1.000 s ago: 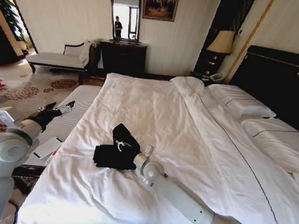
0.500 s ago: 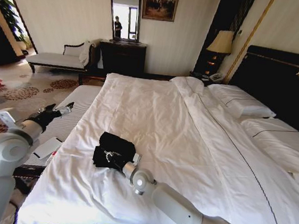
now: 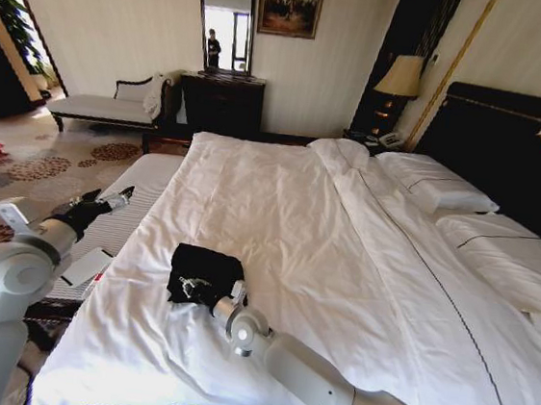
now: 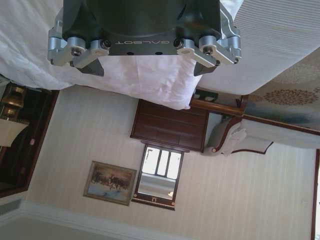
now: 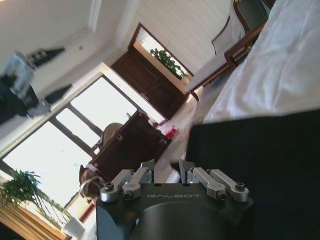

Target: Fold the clothes on the bed.

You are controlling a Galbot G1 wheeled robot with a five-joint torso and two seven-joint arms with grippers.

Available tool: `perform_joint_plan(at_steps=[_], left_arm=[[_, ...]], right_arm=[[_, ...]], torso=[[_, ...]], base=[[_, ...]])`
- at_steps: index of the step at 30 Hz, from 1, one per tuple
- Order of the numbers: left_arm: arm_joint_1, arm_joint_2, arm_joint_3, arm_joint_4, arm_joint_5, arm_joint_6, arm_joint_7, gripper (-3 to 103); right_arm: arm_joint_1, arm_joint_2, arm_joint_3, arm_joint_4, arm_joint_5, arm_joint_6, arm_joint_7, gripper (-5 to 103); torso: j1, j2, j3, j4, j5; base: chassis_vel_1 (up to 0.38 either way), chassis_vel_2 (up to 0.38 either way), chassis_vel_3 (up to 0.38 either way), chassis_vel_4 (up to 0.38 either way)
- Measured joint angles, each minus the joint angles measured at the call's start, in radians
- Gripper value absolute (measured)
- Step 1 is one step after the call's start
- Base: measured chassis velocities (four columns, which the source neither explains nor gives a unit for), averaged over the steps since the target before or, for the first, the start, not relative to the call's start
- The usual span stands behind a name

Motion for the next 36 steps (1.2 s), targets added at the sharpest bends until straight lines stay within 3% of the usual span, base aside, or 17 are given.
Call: perform_joint_plan(at_steps=[2,6,8,10,11,12,16,19,28,36], left_arm=[[0.001,-0.005,0.003,0.002,0.006,0.000,0.000,100],[0.001,-0.009,0.006,0.004,0.011,0.000,0.001,100],[-0.001,-0.010,0.008,0.004,0.012,0.000,0.001,100],[-0.001,-0.010,0.008,0.004,0.012,0.000,0.001,100],[-0.002,-0.011,0.009,0.004,0.012,0.000,0.001,100],[-0.003,-0.011,0.009,0.005,0.012,0.000,0.001,100],[-0.001,-0.011,0.008,0.003,0.012,0.000,0.001,100],[0.008,-0.011,-0.002,-0.001,0.012,0.000,0.001,100],[0.025,-0.007,-0.019,-0.013,0.011,-0.002,0.001,100],[0.034,-0.023,-0.016,-0.021,0.020,-0.003,0.001,100]], right_arm=[[0.005,-0.006,0.028,0.019,0.019,0.017,-0.012,37],[0.012,-0.017,0.057,0.034,0.044,0.027,-0.013,47],[0.015,-0.026,0.073,0.030,0.056,0.028,0.000,58],[0.016,-0.028,0.077,0.024,0.057,0.028,0.007,58],[0.016,-0.029,0.081,0.002,0.057,0.026,0.033,70],[0.016,-0.027,0.081,-0.017,0.052,0.025,0.047,70],[0.010,-0.001,0.071,-0.067,0.036,0.021,0.056,80],[0.008,0.035,0.055,-0.108,0.024,0.018,0.042,96],[-0.013,0.113,0.035,-0.254,-0.057,0.018,0.005,100],[-0.036,0.114,0.012,-0.241,-0.099,0.035,-0.024,100]], torso=[[0.000,0.000,0.000,0.0000,0.0000],[0.000,0.000,0.000,-0.0001,0.0000],[0.000,0.000,0.000,-0.0002,0.0000],[0.000,0.000,0.000,-0.0002,0.0000],[0.000,0.000,0.000,-0.0002,0.0000],[0.000,0.000,0.000,-0.0002,0.0000],[0.000,0.000,0.000,-0.0002,0.0000],[0.000,0.000,0.000,0.0000,0.0000],[0.000,0.000,0.000,-0.0002,0.0000],[0.000,0.000,0.000,-0.0003,-0.0002]], base=[[0.000,0.000,0.000,0.000],[0.000,0.000,0.000,0.000],[0.000,0.000,0.000,0.000],[0.000,0.000,0.000,0.000],[0.000,0.000,0.000,0.000],[0.000,0.000,0.000,0.000],[0.000,0.000,0.000,0.000],[0.000,0.000,0.000,0.000],[0.000,0.000,0.000,0.000],[0.000,0.000,0.000,0.000]])
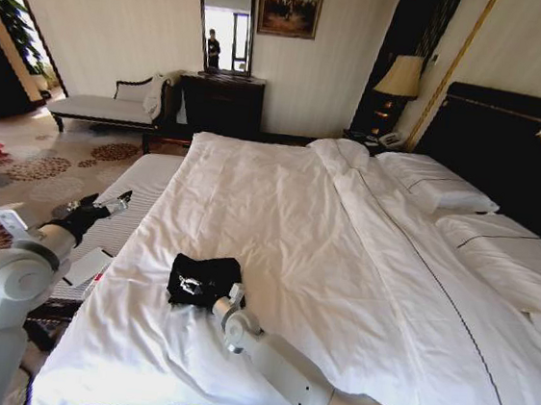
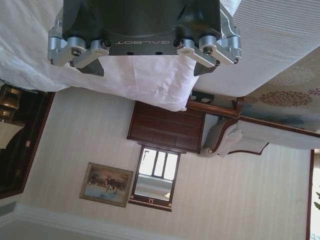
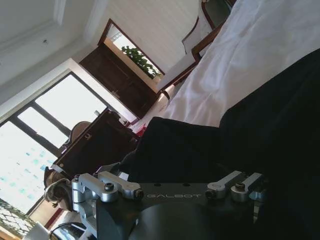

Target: Fold the clothes on the bed.

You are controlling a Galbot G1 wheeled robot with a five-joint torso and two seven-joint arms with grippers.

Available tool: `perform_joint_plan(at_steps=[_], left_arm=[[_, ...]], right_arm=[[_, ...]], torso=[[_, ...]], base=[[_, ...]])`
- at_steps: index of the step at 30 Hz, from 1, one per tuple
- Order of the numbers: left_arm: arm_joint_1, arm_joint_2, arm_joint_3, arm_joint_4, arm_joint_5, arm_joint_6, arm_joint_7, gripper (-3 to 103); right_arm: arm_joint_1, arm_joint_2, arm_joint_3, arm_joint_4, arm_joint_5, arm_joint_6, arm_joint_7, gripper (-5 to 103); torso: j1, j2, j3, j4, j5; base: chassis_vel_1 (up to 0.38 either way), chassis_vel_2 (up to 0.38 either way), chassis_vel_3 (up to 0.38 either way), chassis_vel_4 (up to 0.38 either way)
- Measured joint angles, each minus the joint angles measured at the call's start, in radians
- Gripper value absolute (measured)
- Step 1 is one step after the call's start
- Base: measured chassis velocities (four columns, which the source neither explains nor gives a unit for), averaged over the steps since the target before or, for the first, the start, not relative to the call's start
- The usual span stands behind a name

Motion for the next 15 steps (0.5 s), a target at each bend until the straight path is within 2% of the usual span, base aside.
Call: perform_joint_plan(at_steps=[6,9,13,15], left_arm=[[0.012,-0.006,-0.009,-0.008,0.000,0.000,0.000,100],[0.015,-0.003,-0.016,-0.011,-0.002,-0.001,0.000,100],[0.032,0.002,-0.020,-0.031,-0.005,-0.002,-0.005,100],[0.036,0.002,-0.018,-0.036,-0.003,-0.002,-0.005,100]], right_arm=[[0.016,-0.011,-0.018,0.049,-0.001,0.052,-0.053,100],[0.029,-0.020,0.004,0.076,0.008,0.065,-0.052,100],[0.074,-0.096,0.095,0.149,-0.033,0.061,0.023,100],[0.078,-0.113,0.105,0.156,-0.050,0.055,0.038,100]], torso=[[0.000,0.000,0.000,0.0005,0.0000],[0.000,0.000,0.000,0.0006,0.0001],[0.000,0.000,0.000,0.0004,0.0003],[0.000,0.000,0.000,0.0005,0.0006]], base=[[0.000,0.000,0.000,0.000],[0.000,0.000,0.000,0.000],[0.000,0.000,0.000,0.000],[0.000,0.000,0.000,0.000]])
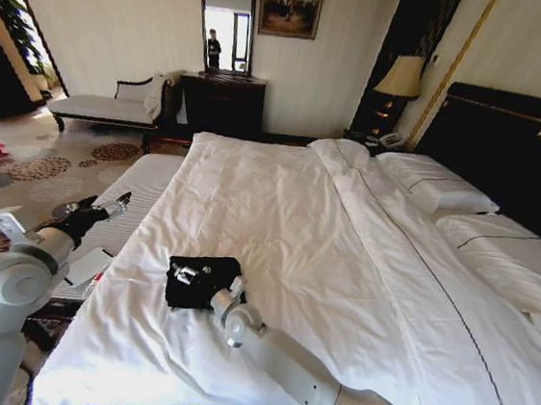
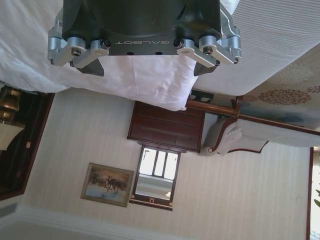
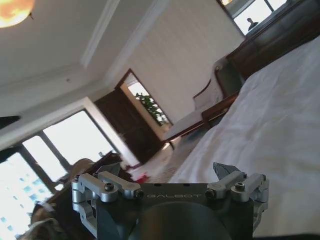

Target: Fold the clothes on the bed.

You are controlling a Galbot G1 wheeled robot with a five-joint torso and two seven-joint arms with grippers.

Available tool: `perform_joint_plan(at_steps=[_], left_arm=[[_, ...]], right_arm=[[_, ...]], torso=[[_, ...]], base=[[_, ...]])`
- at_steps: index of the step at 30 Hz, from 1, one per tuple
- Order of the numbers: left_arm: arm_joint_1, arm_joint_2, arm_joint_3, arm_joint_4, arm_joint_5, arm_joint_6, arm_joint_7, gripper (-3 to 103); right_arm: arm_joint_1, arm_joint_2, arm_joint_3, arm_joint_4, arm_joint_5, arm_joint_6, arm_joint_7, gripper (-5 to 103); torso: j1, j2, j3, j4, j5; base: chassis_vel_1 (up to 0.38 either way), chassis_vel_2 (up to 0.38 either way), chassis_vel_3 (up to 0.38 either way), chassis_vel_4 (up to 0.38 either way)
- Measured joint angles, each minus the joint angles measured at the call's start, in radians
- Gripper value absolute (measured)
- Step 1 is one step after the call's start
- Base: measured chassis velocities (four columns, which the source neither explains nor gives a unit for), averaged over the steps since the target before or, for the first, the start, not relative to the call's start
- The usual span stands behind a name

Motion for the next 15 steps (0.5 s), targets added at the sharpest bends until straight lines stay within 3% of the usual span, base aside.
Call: perform_joint_plan(at_steps=[2,3,5,6,8,10,15], left_arm=[[0.020,0.001,0.014,-0.022,0.003,0.000,-0.014,100],[0.020,0.001,0.014,-0.022,0.003,0.000,-0.014,100],[0.037,0.010,0.036,-0.031,0.015,-0.013,-0.027,100],[0.043,0.012,0.045,-0.030,0.030,-0.027,-0.028,100],[0.051,0.012,0.051,-0.030,0.045,-0.041,-0.029,100],[0.089,-0.002,0.056,-0.039,0.072,-0.066,-0.033,100],[0.166,-0.038,0.038,-0.077,0.139,-0.119,-0.021,100]], right_arm=[[0.007,-0.122,0.065,0.023,-0.063,-0.020,0.039,100],[0.007,-0.122,0.065,0.023,-0.063,-0.020,0.039,100],[-0.027,-0.256,0.168,0.056,-0.094,-0.033,0.049,100],[-0.046,-0.285,0.207,0.071,-0.096,-0.037,0.051,100],[-0.068,-0.310,0.246,0.087,-0.097,-0.040,0.053,100],[-0.149,-0.366,0.374,0.136,-0.116,-0.047,0.066,100],[-0.271,-0.409,0.574,0.205,-0.226,-0.047,0.103,100]], torso=[[0.000,0.000,0.000,0.0000,0.0000],[0.000,0.000,0.000,0.0000,0.0000],[0.000,0.000,0.000,-0.0013,-0.0001],[0.000,0.000,0.000,-0.0016,-0.0001],[0.000,0.000,0.000,-0.0017,0.0001],[0.000,0.000,0.000,-0.0007,0.0001],[0.000,0.000,0.000,0.0000,0.0000]], base=[[0.000,0.000,0.000,0.000],[0.000,0.000,0.000,0.000],[0.000,0.000,0.000,0.000],[0.000,0.000,0.000,0.000],[0.000,0.000,0.000,0.000],[0.000,0.000,0.000,0.000],[0.000,0.000,0.000,0.000]])
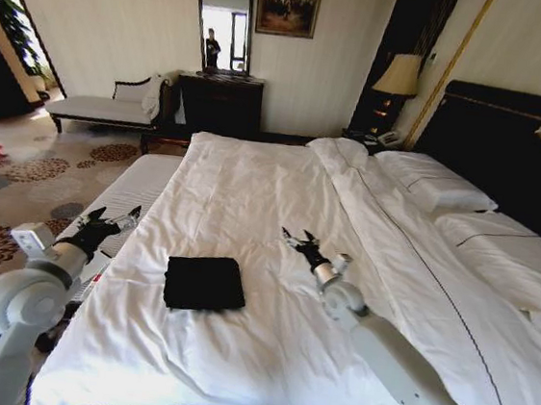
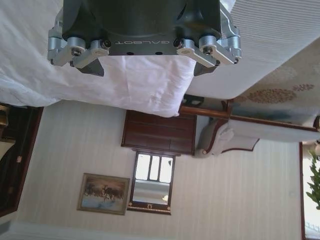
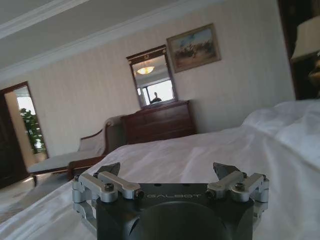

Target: Fold the clothes on the bed.

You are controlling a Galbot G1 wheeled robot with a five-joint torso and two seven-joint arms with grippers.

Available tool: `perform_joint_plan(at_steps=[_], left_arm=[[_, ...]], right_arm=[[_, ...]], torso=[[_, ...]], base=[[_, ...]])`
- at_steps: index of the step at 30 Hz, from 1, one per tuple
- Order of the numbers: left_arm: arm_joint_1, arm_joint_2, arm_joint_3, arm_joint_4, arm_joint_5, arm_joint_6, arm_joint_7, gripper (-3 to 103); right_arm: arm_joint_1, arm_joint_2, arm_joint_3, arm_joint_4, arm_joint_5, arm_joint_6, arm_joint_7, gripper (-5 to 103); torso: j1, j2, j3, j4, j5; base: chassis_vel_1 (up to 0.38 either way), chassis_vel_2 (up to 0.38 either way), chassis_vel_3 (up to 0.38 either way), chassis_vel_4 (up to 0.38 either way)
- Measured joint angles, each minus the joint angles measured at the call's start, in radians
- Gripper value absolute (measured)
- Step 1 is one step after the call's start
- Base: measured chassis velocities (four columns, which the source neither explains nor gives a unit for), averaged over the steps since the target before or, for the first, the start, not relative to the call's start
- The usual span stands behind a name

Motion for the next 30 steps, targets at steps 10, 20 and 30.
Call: perform_joint_plan(at_steps=[10,20,30], left_arm=[[0.146,-0.121,-0.011,-0.037,0.189,-0.162,0.020,100],[0.258,-0.184,0.022,-0.174,0.292,-0.193,0.064,100],[0.316,-0.266,0.088,-0.193,0.394,-0.206,0.082,100]], right_arm=[[-0.348,0.030,0.347,0.231,-0.262,0.023,0.114,100],[-0.619,0.087,0.480,0.507,-0.398,-0.074,0.200,100],[-0.666,0.089,0.476,0.531,-0.419,-0.041,0.197,100]], torso=[[0.000,0.000,0.000,-0.0003,-0.0001],[0.000,0.000,0.000,-0.0003,-0.0003],[0.000,0.000,0.000,-0.0002,-0.0006]], base=[[0.000,0.000,0.000,0.000],[0.000,0.000,0.000,0.000],[0.000,0.000,0.000,0.000]])
